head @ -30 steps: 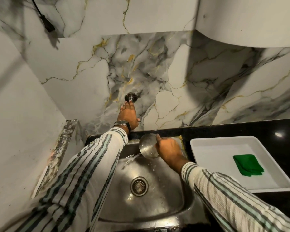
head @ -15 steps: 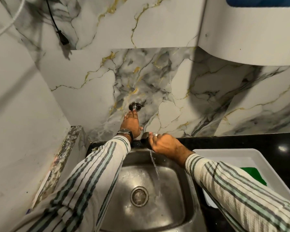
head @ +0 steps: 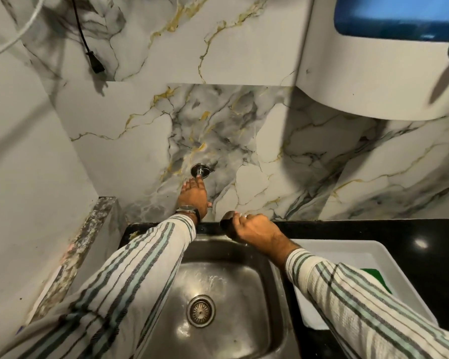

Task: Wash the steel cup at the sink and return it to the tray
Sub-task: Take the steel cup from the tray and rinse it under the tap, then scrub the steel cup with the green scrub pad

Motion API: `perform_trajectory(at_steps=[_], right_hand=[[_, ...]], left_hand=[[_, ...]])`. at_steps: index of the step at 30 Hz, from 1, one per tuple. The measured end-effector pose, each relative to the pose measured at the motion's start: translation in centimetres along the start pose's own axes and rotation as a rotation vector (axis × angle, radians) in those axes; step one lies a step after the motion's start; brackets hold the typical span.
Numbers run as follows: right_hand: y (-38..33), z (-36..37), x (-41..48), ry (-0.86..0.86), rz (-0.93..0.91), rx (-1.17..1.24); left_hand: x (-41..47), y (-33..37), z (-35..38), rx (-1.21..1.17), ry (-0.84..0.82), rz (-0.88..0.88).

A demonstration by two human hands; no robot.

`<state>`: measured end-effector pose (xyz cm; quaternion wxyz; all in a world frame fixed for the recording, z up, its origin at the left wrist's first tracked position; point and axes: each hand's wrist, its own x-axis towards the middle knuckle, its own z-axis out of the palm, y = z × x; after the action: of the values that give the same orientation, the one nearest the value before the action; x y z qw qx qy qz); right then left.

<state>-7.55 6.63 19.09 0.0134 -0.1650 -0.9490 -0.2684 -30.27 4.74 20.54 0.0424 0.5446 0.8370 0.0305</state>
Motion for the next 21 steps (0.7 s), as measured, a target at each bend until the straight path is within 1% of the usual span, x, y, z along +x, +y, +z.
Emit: perform_trajectory(at_steps=[3, 5, 7, 8, 9, 11, 13, 16, 18, 21], right_hand=[[0.3, 0.6, -1.6, -0.087, 0.400, 0.377], [0.7, 1.0, -3.2, -0.085, 0.601, 0.554], [1.4, 1.7, -5.2, -0.077, 0.728, 0.744], [1.7, 2.2, -6.3, -0.078, 0.783, 0.846], [2.0, 2.6, -7.4, -0.079, 0.835, 0.932], [2.9, 3.5, -9.4, -0.055, 0.916, 1.067], [3.8, 4.2, -11.1, -0.015, 0.993, 1.175], [5.4, 5.5, -13.8, 0.036, 1.101, 1.315], [6.4, 6.2, -15.5, 0.061, 1.122, 1.365], [8.3, 7.4, -18.3, 0.085, 1.158, 1.481]], left_hand=[[-0.8, 0.5, 0.0, -0.074, 0.056, 0.022], [-2.3, 1.6, 0.7, -0.172, 0.171, 0.078], [-4.3, 3.6, 2.1, -0.460, 0.234, 0.094], [-5.1, 4.8, 3.0, -0.617, 0.215, 0.087], [-5.9, 6.0, 4.0, -0.755, 0.161, 0.068], [-7.1, 8.5, 5.9, -0.986, -0.023, -0.029], [-7.7, 10.6, 7.5, -1.109, -0.188, -0.128], [-8.0, 14.1, 9.4, -1.358, -0.410, -0.134], [-8.0, 16.3, 10.0, -1.441, -0.440, -0.158], [-7.7, 19.1, 11.0, -1.482, -0.446, -0.177]])
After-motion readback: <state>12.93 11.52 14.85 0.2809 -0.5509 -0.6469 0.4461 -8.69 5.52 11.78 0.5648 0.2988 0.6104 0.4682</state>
